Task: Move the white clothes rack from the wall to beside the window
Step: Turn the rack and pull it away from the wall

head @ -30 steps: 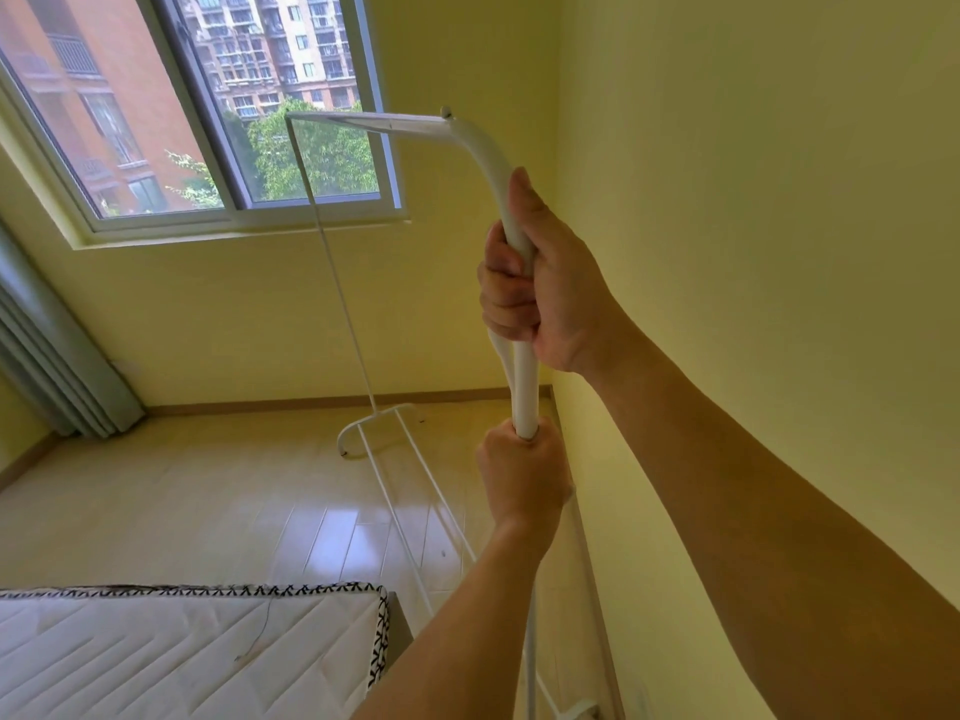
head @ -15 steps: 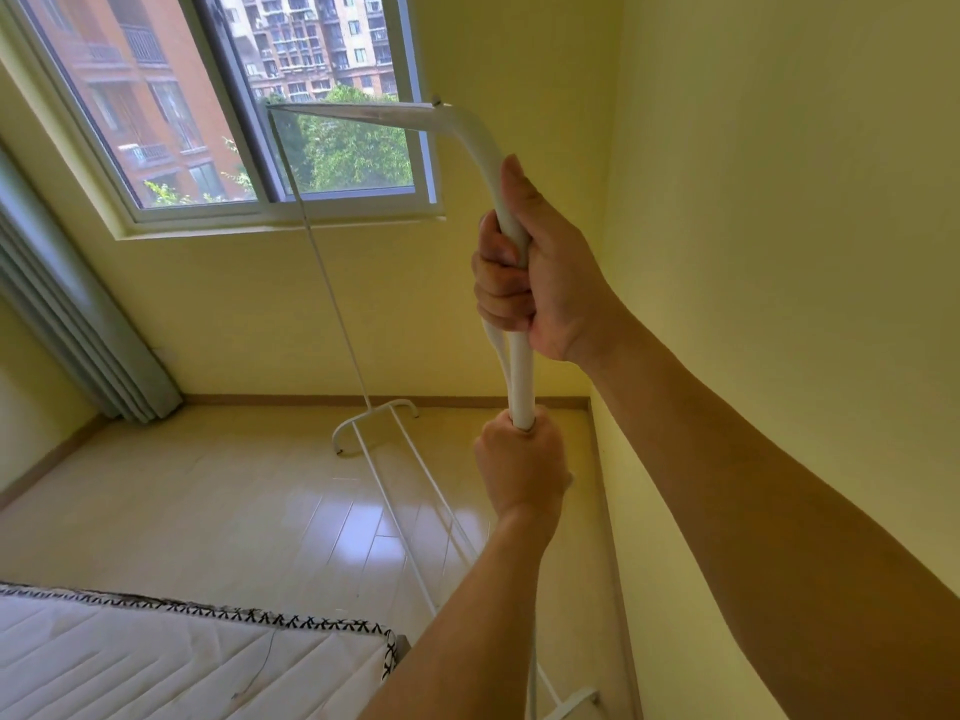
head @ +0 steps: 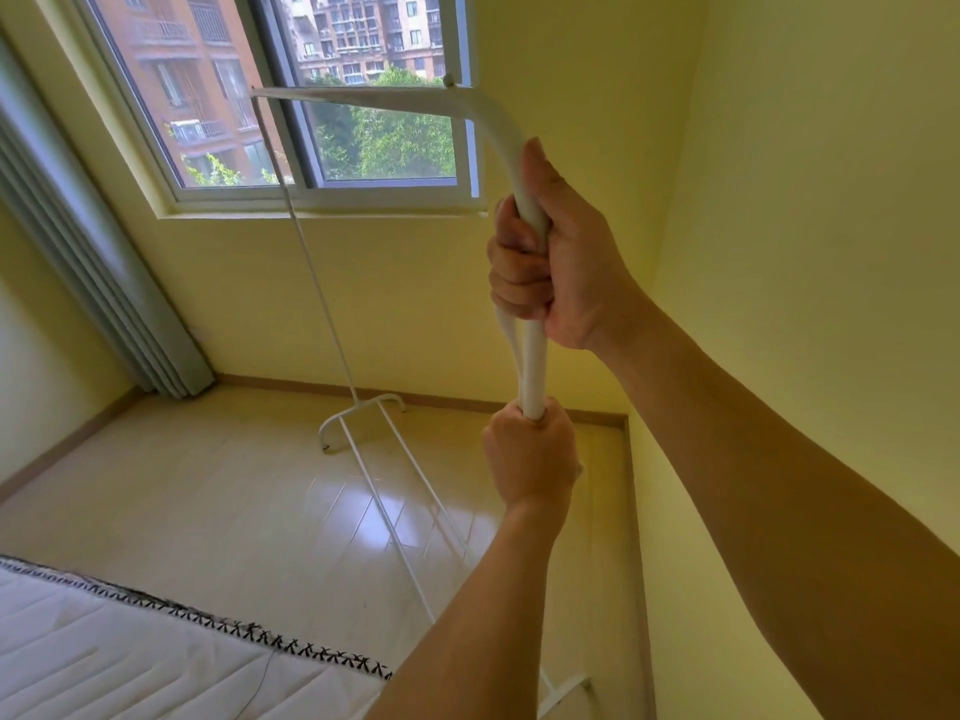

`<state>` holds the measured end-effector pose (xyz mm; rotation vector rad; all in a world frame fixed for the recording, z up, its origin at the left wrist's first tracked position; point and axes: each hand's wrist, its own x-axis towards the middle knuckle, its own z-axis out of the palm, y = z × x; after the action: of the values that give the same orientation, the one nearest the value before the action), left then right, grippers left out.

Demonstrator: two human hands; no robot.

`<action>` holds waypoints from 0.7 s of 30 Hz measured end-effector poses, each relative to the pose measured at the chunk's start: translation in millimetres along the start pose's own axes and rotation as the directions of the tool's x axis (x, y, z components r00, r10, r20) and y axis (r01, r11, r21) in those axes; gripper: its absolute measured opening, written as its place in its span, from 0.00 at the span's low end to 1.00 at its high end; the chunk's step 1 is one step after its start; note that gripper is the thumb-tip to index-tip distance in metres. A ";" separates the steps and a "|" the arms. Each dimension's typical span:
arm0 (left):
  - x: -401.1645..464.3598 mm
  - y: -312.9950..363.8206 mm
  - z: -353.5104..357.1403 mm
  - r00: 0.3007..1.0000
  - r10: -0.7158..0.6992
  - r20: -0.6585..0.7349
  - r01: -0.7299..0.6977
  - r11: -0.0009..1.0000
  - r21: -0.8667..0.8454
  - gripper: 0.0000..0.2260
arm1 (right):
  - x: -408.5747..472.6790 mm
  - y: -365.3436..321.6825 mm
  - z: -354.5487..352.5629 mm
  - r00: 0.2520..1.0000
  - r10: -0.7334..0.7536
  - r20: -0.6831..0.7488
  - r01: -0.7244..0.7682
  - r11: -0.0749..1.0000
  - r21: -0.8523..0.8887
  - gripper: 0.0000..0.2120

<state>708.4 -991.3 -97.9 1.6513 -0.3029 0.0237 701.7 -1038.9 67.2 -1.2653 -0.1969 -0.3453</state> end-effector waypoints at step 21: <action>185.7 -35.7 78.7 0.979 0.011 -0.206 -0.014 1.000 -0.013 0.15 | 182.0 38.0 -87.6 0.978 0.091 0.188 -0.103 0.993 0.056 0.29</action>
<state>882.0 -1099.7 -105.1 1.6172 -0.1549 0.2004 881.1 -1139.2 67.9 -1.2376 -0.3012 -0.1357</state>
